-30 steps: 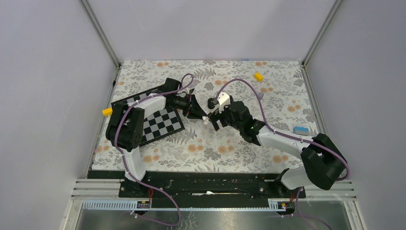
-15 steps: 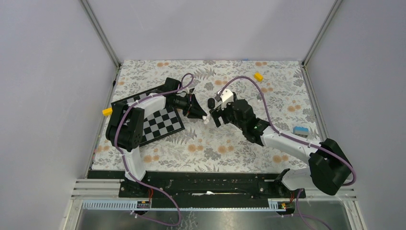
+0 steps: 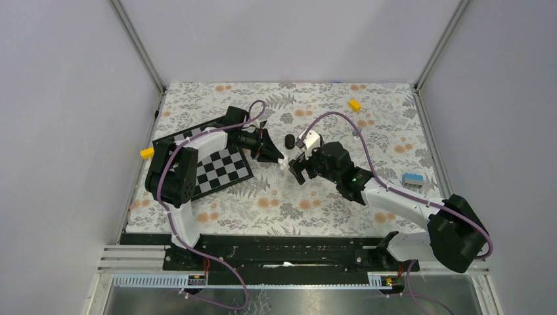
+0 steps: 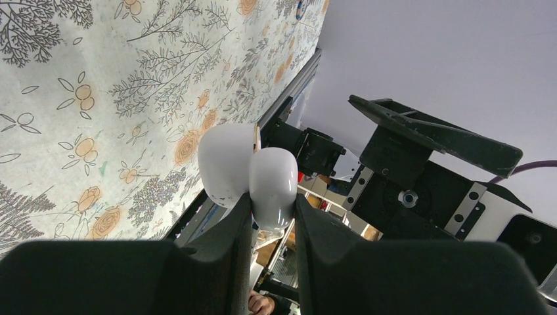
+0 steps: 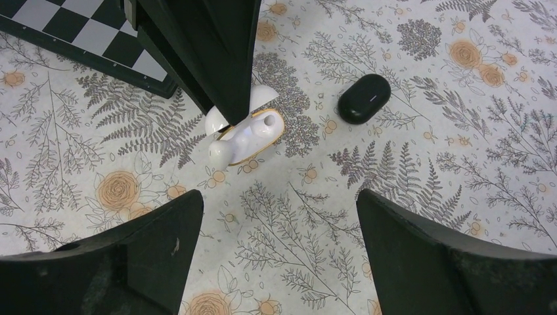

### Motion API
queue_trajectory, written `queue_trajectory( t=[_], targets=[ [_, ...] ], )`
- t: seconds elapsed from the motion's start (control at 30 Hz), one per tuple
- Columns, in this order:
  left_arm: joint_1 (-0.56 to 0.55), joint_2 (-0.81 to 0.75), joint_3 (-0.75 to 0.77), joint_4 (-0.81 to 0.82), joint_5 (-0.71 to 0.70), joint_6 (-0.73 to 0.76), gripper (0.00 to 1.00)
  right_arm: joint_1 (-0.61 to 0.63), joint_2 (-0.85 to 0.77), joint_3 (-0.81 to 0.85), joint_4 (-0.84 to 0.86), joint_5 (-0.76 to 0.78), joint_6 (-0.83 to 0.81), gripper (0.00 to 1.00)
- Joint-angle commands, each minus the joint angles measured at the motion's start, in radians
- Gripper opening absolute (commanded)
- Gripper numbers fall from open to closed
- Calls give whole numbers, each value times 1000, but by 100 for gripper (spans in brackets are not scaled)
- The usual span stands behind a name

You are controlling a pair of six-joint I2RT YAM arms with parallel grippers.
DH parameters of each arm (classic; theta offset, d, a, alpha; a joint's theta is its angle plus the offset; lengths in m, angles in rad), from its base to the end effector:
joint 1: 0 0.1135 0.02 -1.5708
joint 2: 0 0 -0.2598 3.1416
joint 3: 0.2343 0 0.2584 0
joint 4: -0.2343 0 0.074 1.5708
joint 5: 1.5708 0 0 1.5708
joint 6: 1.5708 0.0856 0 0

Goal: Insert the wireless bluetooth earbuds into the charging case
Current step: Adjust the left earbud in the left side groove of the charging case.

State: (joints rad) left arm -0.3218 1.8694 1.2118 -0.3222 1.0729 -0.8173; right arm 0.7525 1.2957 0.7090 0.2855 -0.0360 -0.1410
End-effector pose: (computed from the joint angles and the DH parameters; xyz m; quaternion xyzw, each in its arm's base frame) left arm 0.3519 -0.1966 0.1603 0.0573 -0.8337 0.5467 0.0529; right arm 0.2492 0.2376 0.2270 -0.3574 0.7214 0.1923 0.5611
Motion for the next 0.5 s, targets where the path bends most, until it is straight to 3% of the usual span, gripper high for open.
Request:
queue_trajectory(
  t=[0.0, 0.47],
  targets=[
    [-2, -41, 40, 14, 21, 3, 0, 2, 11, -5, 52, -5, 12, 94],
    [-2, -40, 42, 15, 26, 3, 0, 3, 72, 41, 72, -28, 20, 95]
  ],
)
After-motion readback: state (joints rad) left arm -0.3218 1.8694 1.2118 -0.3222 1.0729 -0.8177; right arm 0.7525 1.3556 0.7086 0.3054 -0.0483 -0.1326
